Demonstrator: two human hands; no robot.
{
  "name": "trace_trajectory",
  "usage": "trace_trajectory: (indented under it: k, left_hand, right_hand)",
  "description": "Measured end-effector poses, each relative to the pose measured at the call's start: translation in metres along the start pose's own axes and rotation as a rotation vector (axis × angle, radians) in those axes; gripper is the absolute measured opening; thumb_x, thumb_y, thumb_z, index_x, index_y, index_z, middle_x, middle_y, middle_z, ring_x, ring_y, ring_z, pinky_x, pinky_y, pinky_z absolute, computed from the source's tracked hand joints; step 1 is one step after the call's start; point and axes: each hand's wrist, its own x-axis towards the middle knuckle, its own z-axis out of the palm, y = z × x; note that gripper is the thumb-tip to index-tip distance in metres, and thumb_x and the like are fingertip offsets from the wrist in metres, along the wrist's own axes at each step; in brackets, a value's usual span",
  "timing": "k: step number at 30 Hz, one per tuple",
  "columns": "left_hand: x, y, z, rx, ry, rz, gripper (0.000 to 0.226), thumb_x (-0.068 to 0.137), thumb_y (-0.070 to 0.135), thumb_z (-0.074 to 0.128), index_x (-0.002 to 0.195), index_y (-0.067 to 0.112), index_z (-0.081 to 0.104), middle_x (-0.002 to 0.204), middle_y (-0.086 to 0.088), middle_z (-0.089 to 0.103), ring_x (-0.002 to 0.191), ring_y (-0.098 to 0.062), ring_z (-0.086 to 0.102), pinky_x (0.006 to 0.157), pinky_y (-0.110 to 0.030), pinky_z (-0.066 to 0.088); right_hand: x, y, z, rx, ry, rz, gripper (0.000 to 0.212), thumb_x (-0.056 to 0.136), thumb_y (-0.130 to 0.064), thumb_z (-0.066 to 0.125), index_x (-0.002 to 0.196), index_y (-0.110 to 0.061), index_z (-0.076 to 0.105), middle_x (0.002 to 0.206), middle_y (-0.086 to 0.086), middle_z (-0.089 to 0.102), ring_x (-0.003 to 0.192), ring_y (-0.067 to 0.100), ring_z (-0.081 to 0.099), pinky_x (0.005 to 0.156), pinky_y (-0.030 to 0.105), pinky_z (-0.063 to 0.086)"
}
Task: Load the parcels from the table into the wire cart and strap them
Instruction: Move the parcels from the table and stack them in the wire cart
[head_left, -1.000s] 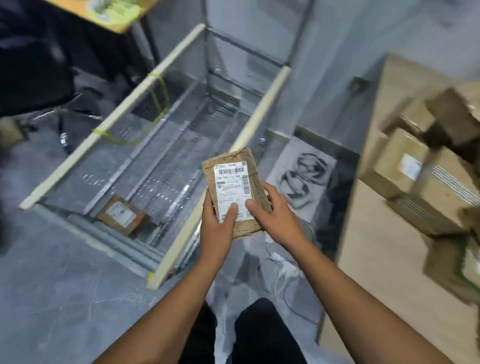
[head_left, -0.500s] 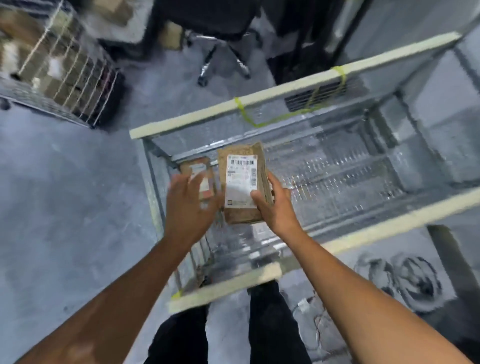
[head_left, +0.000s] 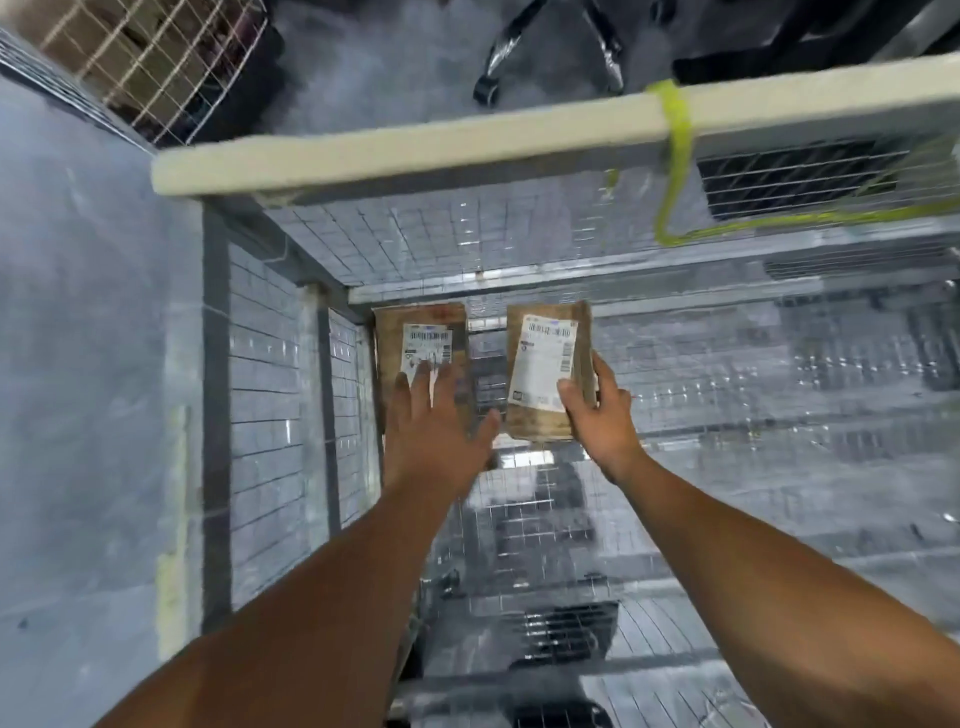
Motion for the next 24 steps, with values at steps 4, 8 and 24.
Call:
trace_trajectory:
  k: [4,8,24]
  left_hand:
    - [0.055,-0.02,0.032,0.014,0.013,-0.063,0.09,0.095,0.081,0.019,0.164,0.033,-0.013,0.172,0.0,-0.02,0.157,-0.028,-0.023,0.127,-0.047,-0.015]
    - [0.086,-0.033,0.059,0.01,0.007,-0.067,0.089,0.095,0.083,0.021,0.16,0.039,-0.02,0.169,0.003,-0.03,0.156,-0.027,-0.027,0.125,-0.046,-0.016]
    - [0.058,-0.005,0.014,0.142,-0.04,0.005,0.103,0.088,0.09,0.028,0.16,0.038,-0.023,0.168,0.001,-0.031,0.157,-0.035,-0.022,0.127,-0.057,-0.007]
  right_hand:
    - [0.05,0.013,0.033,-0.014,-0.072,-0.064,0.066,0.098,-0.056,0.06,0.154,-0.056,0.025,0.128,-0.005,0.029,0.106,0.017,0.05,0.101,0.028,0.036]
    - [0.073,0.026,0.067,-0.032,-0.1,-0.118,0.069,0.1,-0.054,0.058,0.159,-0.049,0.023,0.129,-0.003,0.031,0.107,0.018,0.054,0.097,0.03,0.047]
    - [0.012,-0.021,0.006,-0.487,-0.082,-0.019,0.087,0.09,-0.083,0.041,0.163,-0.046,0.011,0.169,0.009,0.025,0.15,0.037,0.034,0.116,0.056,0.038]
